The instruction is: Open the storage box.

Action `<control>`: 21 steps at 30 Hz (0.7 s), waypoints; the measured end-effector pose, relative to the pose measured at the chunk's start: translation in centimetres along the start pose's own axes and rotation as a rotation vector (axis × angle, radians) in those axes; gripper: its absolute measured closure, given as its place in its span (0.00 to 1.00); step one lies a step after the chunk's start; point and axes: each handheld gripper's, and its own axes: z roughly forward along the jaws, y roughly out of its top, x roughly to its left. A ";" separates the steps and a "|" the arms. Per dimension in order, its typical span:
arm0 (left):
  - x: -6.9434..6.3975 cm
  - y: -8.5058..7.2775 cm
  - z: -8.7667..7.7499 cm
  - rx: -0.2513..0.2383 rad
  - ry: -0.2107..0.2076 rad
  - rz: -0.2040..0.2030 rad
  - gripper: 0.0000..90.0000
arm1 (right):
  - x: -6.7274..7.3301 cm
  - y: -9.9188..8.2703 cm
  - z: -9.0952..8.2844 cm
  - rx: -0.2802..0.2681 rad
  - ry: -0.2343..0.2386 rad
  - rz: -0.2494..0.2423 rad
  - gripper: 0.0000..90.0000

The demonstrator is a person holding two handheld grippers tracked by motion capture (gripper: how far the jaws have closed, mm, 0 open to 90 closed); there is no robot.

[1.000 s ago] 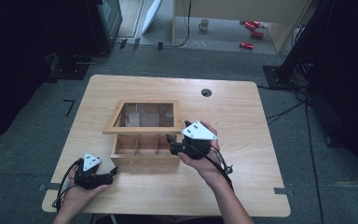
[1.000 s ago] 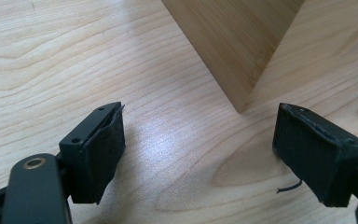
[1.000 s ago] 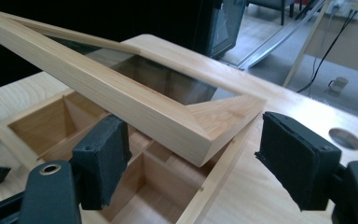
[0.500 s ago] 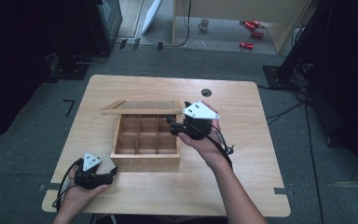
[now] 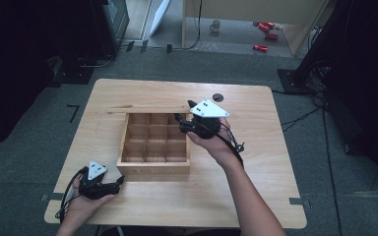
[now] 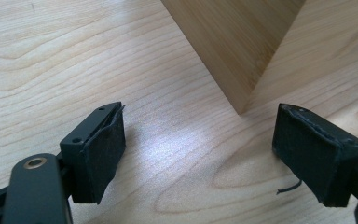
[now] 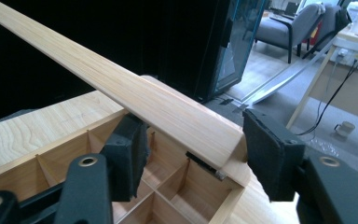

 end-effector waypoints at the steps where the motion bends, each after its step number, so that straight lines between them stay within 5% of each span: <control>1: 0.0 0.0 0.0 0.000 -0.001 -0.001 0.20 | -0.1 0.0 0.1 -0.002 -0.002 -0.003 0.50; 11: 0.0 0.0 0.0 -0.001 0.000 -0.002 0.20 | -1.3 0.6 0.3 -0.007 0.029 -0.028 0.56; 21: 0.0 0.0 0.0 0.001 -0.002 0.000 0.20 | -1.9 0.8 0.5 -0.019 0.041 0.002 0.56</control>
